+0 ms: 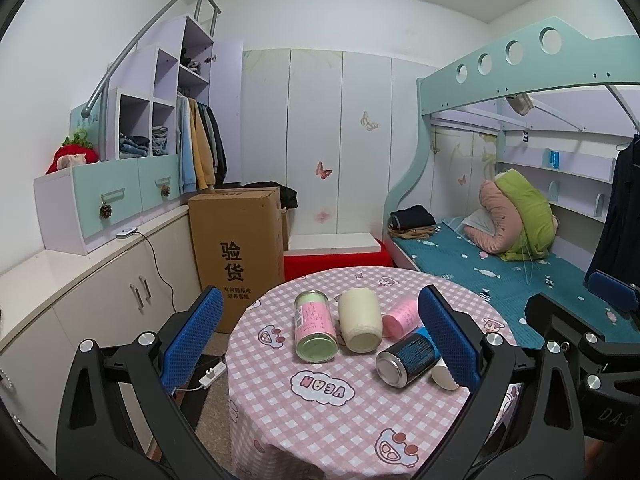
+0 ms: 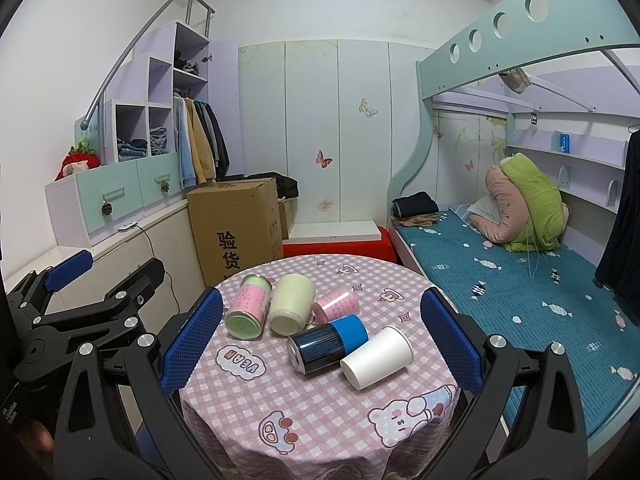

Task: Flip cup upright

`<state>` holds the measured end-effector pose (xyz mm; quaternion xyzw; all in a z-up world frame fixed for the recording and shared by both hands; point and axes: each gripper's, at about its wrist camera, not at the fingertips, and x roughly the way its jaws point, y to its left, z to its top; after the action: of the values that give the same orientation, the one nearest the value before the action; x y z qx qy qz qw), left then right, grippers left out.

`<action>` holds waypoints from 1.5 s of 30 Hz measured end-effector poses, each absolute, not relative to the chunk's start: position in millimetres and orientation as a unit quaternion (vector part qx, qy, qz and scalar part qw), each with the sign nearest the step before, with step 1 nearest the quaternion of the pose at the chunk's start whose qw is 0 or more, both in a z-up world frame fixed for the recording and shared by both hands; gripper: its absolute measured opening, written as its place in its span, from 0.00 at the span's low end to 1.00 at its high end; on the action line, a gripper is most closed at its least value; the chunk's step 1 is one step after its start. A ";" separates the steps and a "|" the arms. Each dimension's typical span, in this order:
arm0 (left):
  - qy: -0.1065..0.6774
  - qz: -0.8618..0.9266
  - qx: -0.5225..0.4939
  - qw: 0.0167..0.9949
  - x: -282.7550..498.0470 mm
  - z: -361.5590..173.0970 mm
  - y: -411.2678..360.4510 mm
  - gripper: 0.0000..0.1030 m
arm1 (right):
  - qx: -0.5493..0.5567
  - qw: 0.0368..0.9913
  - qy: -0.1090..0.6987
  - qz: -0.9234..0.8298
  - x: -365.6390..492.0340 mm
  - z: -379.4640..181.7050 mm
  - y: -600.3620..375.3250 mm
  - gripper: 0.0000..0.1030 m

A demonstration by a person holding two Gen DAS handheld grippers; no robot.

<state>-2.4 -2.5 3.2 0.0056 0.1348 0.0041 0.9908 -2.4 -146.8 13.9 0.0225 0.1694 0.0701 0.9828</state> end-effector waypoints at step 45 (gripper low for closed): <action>0.189 -0.008 0.012 0.982 52.5 -13.1 8.4 0.95 | 0.027 0.973 0.215 0.080 42.6 -1.5 -142.3 0.93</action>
<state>52.5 8.4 -13.1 0.0124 0.1890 -0.0079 0.9819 42.6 -142.3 -1.5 0.0265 0.2154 0.0804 0.9728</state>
